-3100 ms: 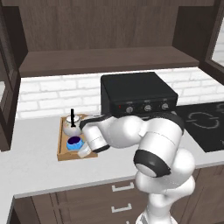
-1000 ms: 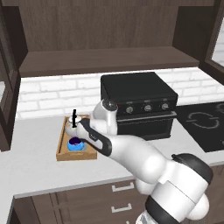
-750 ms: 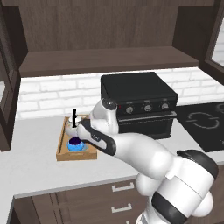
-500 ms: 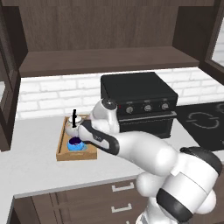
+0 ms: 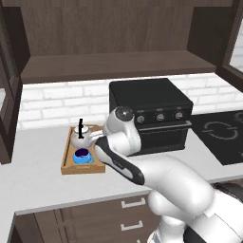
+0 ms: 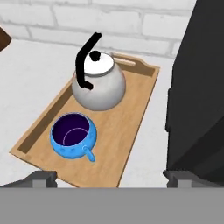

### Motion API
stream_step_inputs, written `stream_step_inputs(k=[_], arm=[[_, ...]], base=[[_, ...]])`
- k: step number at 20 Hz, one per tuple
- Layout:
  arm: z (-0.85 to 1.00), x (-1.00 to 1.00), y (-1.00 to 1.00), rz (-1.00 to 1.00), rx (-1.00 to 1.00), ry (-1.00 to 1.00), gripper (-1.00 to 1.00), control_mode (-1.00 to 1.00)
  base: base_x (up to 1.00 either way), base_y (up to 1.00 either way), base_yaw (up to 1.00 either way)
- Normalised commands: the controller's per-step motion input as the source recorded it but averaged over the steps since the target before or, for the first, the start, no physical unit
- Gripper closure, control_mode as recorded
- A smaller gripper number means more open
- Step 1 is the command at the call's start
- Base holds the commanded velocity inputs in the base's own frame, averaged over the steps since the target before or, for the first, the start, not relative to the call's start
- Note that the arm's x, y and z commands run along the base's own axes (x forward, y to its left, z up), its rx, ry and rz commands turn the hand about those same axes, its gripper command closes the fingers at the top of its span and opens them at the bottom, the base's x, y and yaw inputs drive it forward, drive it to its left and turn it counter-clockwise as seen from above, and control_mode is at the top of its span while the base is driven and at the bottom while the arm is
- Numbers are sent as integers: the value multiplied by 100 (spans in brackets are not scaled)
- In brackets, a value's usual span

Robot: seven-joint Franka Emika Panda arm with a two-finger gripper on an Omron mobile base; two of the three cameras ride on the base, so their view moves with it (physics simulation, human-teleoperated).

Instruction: Pick the kettle from the counter and place it on the tray. Then pick the mug from the cabinet and place it on the tray. Then close the cabinet doors.

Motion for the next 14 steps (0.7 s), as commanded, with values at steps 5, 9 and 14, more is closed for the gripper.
stream_step_inputs(k=[5, 9, 14], arm=[[60, 0, -36, -20, -2, 10, -100, -100], [62, 0, -37, -6, -6, 7, -100, -100], [28, -17, -57, -4, -1, 2, 100, -100]], base=[[0, 0, 0], [0, 0, 0], [0, 0, 0]])
